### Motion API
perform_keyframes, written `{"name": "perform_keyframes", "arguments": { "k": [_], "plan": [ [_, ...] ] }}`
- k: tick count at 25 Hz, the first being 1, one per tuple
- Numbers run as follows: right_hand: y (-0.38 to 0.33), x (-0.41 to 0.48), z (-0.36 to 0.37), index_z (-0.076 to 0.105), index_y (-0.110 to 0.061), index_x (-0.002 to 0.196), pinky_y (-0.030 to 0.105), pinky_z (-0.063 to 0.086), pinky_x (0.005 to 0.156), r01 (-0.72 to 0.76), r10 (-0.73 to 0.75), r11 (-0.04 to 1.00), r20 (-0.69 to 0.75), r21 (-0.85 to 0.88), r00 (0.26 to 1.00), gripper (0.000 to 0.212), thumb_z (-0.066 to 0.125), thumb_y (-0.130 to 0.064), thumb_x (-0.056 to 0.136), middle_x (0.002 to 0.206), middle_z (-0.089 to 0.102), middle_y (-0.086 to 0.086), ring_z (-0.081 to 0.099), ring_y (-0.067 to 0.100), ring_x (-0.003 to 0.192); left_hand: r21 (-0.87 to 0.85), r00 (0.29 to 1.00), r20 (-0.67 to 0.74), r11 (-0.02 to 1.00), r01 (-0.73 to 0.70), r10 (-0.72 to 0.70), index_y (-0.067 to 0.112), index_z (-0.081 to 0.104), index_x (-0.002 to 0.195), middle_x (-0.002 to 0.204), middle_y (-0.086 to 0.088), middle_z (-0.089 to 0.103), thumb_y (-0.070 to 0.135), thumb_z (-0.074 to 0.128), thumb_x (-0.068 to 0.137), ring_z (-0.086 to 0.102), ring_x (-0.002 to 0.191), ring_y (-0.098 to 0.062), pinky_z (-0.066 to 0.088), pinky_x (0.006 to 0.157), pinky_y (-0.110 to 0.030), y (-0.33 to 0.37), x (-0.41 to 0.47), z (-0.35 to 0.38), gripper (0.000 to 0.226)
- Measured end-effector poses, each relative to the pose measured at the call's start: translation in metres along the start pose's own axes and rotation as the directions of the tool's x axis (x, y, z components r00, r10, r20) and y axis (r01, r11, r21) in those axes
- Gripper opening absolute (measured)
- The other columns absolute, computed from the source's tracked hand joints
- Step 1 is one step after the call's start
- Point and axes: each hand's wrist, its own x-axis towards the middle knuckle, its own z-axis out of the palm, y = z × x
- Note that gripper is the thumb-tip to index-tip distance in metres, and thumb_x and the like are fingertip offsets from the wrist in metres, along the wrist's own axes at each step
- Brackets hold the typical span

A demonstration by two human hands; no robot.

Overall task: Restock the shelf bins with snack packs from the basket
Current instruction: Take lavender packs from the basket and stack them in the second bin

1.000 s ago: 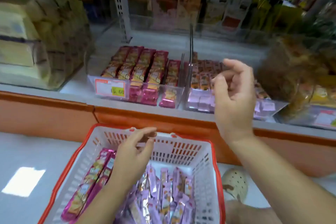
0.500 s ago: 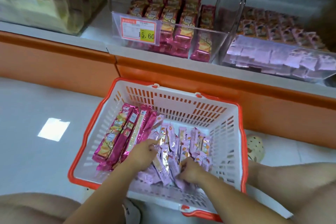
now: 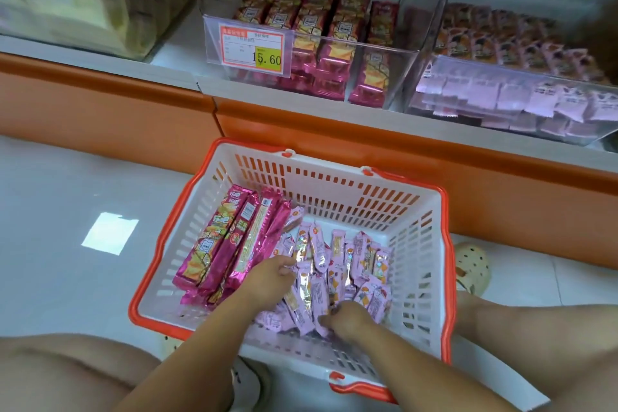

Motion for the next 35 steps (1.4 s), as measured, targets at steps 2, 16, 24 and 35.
{"name": "perform_keyframes", "arguments": {
  "k": [2, 16, 24, 35],
  "plan": [
    [-0.005, -0.010, -0.008, 0.046, -0.015, 0.064, 0.021, 0.033, 0.049, 0.048, -0.032, 0.987, -0.108, 0.152, 0.994, 0.024, 0.064, -0.017, 0.080, 0.064, 0.048, -0.001, 0.048, 0.010, 0.057, -0.030, 1.000, -0.001, 0.999, 0.016, -0.016, 0.017, 0.048, 0.136, 0.115, -0.017, 0.064, 0.024, 0.041, 0.100, 0.033, 0.043, -0.011, 0.037, 0.043, -0.018, -0.003, 0.000, 0.001, 0.038],
    [0.004, -0.075, -0.017, 0.046, -0.039, 0.113, -0.001, 0.033, 0.083, 0.594, -0.438, 0.786, -0.523, 0.173, 0.732, 0.055, 0.079, -0.019, 0.074, 0.113, 0.050, -0.023, 0.047, -0.013, 0.105, -0.791, 0.994, 0.110, 0.605, 0.091, -0.006, 0.001, 0.060, 0.118, 0.115, -0.021, 0.066, 0.022, 0.065, 0.090, 0.066, 0.104, -0.033, 0.059, 0.076, -0.037, 0.039, -0.003, -0.004, 0.035],
    [-0.006, -0.090, -0.030, 0.046, -0.045, 0.109, 0.011, 0.040, 0.085, 0.610, -0.412, 0.760, -0.559, 0.225, 0.720, 0.047, 0.075, -0.026, 0.078, 0.115, 0.054, -0.020, 0.051, -0.004, 0.104, -0.742, 0.995, 0.043, 0.670, -0.031, 0.094, 0.012, 0.063, 0.111, 0.101, -0.008, 0.072, 0.019, 0.067, 0.088, 0.071, 0.089, -0.021, 0.059, 0.081, -0.039, 0.073, -0.035, -0.015, 0.024],
    [-0.084, -0.212, -0.207, 0.060, -0.039, 0.098, 0.015, 0.048, 0.067, 0.826, -0.396, 0.558, -0.899, -0.074, 0.188, 0.025, 0.071, -0.025, 0.080, 0.091, 0.067, -0.017, 0.062, 0.001, 0.081, -0.275, 0.550, -0.512, 0.480, -0.833, 0.660, 0.029, 0.067, 0.110, 0.102, 0.009, 0.072, 0.020, 0.067, 0.086, 0.067, 0.095, -0.004, 0.055, 0.082, -0.025, 0.268, -0.105, -0.101, 0.025]
  ]
}}
